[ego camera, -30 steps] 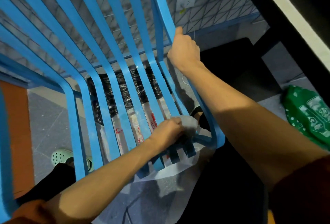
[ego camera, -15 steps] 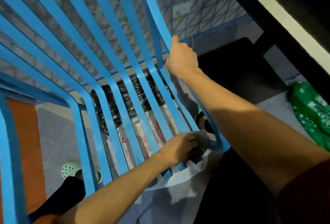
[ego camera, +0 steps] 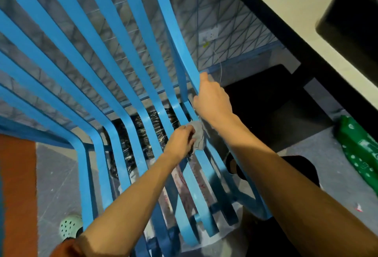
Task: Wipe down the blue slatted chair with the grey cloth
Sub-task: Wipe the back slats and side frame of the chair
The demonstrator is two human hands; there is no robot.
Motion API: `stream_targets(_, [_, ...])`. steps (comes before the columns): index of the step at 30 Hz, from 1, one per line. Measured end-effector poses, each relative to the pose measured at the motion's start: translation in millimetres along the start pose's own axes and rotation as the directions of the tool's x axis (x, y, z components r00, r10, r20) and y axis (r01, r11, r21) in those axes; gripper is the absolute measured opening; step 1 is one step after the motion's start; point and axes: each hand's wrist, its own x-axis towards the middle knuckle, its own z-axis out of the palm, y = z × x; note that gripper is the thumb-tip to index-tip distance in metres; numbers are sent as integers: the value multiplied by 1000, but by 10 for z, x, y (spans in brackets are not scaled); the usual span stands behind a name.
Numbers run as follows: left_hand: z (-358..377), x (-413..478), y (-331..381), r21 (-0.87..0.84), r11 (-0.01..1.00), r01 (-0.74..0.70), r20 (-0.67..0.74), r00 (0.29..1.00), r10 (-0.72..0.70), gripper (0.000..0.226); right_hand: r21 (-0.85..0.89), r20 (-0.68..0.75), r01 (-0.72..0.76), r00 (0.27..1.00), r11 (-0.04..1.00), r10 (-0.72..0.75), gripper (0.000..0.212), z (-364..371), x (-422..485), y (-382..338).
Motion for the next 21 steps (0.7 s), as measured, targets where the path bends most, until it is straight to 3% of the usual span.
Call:
stream_targets(5, [-201, 454, -302, 25, 997, 74, -104, 992, -71, 8, -10, -12, 19, 1000, 1000, -19, 40, 7, 39, 39])
stream_targets(8, [-327, 737, -414, 100, 989, 111, -95, 990, -102, 12, -6, 18, -1, 1000, 1000, 1, 41, 4, 47, 45])
stream_targets(11, [-472, 968, -503, 230, 970, 81, -63, 996, -68, 3, -23, 71, -29, 997, 999, 31, 40, -24, 52, 30])
stream_targets(15, [-574, 1058, -462, 472, 882, -21, 65, 998, -11, 25, -13, 72, -60, 996, 998, 61, 29, -39, 51, 21])
stream_targets(19, [-829, 1146, -413, 597, 798, -76, 137, 991, -8, 18, 5, 82, -55, 995, 998, 54, 30, -22, 41, 16])
stream_targets(21, [-1007, 1147, -413, 699, 697, -160, 164, 985, 62, 19, 19, 64, -57, 996, 998, 55, 32, -15, 18, 32])
